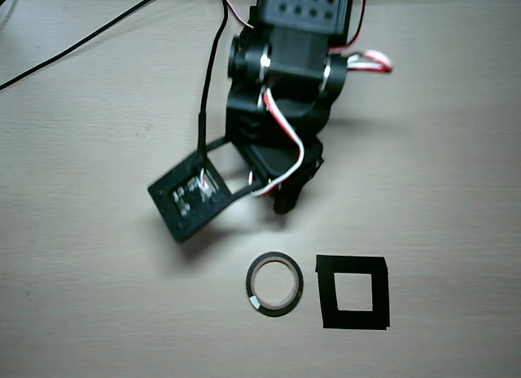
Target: Grasp a tape and put it in the target area.
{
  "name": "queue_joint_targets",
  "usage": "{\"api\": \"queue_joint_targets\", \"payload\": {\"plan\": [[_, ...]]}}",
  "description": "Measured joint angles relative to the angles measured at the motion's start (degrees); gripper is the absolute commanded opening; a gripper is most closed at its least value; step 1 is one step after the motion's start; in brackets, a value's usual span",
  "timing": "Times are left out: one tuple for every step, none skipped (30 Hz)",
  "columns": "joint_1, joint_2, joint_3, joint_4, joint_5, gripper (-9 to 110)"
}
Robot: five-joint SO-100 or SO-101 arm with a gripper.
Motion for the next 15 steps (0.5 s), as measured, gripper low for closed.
{"api": "queue_joint_targets", "payload": {"plan": [[0.0, -1.58, -0.26, -1.05, -0.62, 15], [-0.09, -2.99, -0.62, -2.11, -1.23, 15], [-0.35, -4.57, -0.97, -3.43, -1.58, 15], [-0.44, -6.33, -1.49, -4.75, -2.11, 15], [-0.44, -8.09, -2.11, -5.98, -2.55, 15], [-0.44, -9.93, -2.81, -7.03, -2.72, 15], [-0.44, -12.39, -4.13, -7.65, -2.9, 15], [-0.44, -14.77, -5.71, -8.0, -2.99, 15], [-0.53, -16.79, -7.12, -8.26, -3.16, 14], [-0.7, -18.81, -8.53, -8.35, -3.43, 14], [-1.05, -20.13, -9.4, -8.44, -4.22, 13], [-1.49, -21.01, -9.93, -8.61, -4.57, 13], [-1.93, -21.8, -10.2, -8.79, -5.1, 13], [-2.37, -22.32, -10.2, -8.96, -5.54, 13], [-2.72, -22.94, -10.2, -9.4, -5.71, 14]]}}
